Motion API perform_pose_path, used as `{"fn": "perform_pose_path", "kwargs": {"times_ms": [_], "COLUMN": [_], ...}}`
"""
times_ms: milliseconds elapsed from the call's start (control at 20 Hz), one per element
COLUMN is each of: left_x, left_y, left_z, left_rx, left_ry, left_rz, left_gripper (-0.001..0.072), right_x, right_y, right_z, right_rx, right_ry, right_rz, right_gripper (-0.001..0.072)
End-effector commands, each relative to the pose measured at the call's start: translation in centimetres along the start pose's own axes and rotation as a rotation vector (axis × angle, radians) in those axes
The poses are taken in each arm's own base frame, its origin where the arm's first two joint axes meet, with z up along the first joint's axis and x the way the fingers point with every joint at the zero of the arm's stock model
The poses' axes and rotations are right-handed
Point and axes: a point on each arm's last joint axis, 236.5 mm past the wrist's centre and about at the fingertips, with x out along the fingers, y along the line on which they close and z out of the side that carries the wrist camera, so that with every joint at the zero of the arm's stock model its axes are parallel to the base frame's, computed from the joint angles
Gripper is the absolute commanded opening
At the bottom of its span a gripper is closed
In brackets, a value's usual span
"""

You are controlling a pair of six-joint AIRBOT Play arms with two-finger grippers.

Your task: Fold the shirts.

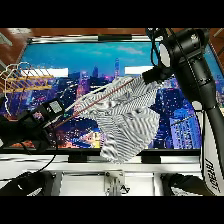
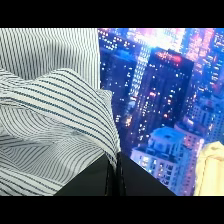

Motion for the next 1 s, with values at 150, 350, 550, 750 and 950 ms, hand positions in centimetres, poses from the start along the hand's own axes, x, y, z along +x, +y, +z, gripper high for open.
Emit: {"fn": "perform_pose_path", "kwargs": {"times_ms": [150, 350, 550, 750, 950], "left_x": [2.6, 4.1, 7.7, 10.5, 11.1], "left_y": [-1.9, -2.9, -3.7, -4.3, -5.6], "left_z": [2.2, 4.2, 7.0, 9.8, 10.6], "left_rx": [0.009, 0.066, 0.046, -0.072, -0.167], "left_ry": [-0.084, -0.101, -0.089, -0.123, -0.127], "left_rz": [-0.059, -0.084, -0.103, -0.132, -0.192], "left_gripper": [0.0061, 0.0061, 0.0061, 0.0061, 0.0061], "right_x": [-0.1, -0.6, -3.3, -5.1, -6.4], "right_y": [0.0, 0.0, 0.8, 2.1, 1.9], "right_z": [0.3, 0.9, 2.0, 1.3, 0.7], "right_rx": [0.012, 0.026, 0.061, 0.056, 0.063], "right_ry": [-0.011, -0.044, -0.112, -0.107, -0.114], "right_rz": [0.001, 0.011, 0.095, 0.185, 0.202], "right_gripper": [0.0095, 0.0095, 0.0095, 0.0095, 0.0095]}}
